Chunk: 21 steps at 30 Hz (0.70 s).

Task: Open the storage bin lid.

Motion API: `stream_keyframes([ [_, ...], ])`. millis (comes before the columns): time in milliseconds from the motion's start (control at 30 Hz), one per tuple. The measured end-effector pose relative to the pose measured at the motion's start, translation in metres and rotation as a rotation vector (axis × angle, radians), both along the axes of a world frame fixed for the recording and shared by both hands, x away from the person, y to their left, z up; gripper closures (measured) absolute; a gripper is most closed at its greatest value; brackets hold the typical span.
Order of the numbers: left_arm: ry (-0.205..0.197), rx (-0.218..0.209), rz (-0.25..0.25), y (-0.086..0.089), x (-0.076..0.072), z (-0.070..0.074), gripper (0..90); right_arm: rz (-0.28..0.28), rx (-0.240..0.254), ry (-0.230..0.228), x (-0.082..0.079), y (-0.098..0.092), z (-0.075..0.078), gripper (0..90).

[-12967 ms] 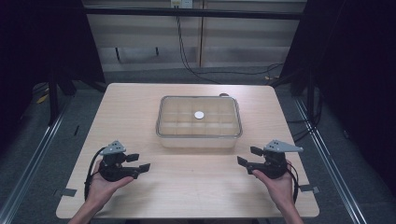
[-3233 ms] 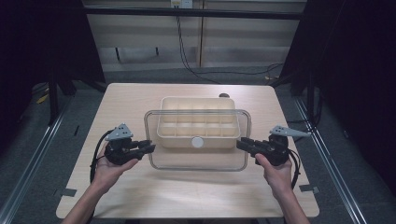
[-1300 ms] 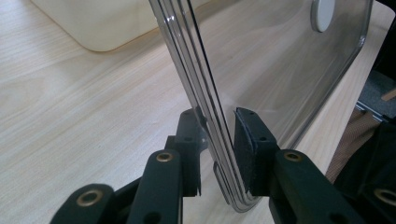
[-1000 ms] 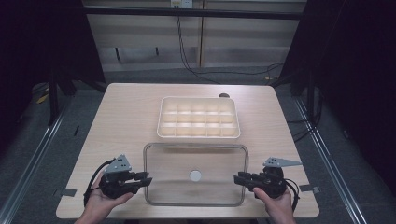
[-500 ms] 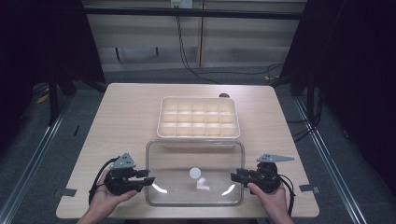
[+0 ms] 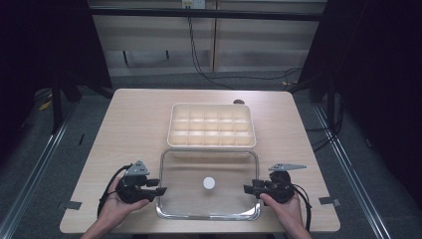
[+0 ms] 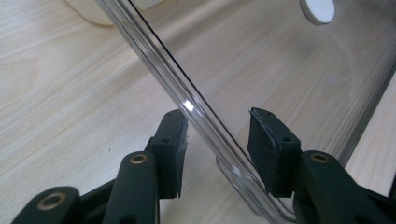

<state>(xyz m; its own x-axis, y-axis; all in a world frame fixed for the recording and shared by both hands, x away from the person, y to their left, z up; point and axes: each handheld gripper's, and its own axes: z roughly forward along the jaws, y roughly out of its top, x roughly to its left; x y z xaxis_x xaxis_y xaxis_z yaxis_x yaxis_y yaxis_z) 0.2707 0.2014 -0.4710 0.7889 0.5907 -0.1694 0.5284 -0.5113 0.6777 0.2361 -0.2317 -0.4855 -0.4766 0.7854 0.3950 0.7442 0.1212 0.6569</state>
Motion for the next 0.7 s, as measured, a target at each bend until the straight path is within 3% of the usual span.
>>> stream_keyframes([
  [333, 0.033, 0.006, -0.006, 0.0, 0.003, -0.004, 55.3, -0.027, -0.028, 0.01, 0.004, 0.003, -0.008, 44.7],
  [400, 0.046, -0.008, -0.004, 0.001, 0.004, -0.007, 54.8, -0.038, -0.043, 0.014, 0.005, 0.004, -0.009, 43.0],
  [433, 0.072, -0.023, -0.004, 0.003, 0.007, -0.01, 54.8, -0.042, -0.085, 0.008, 0.005, 0.007, -0.008, 41.7],
  [700, 0.084, -0.021, -0.004, 0.002, 0.009, -0.012, 53.1, -0.057, -0.09, 0.007, 0.006, 0.008, -0.011, 41.3],
])
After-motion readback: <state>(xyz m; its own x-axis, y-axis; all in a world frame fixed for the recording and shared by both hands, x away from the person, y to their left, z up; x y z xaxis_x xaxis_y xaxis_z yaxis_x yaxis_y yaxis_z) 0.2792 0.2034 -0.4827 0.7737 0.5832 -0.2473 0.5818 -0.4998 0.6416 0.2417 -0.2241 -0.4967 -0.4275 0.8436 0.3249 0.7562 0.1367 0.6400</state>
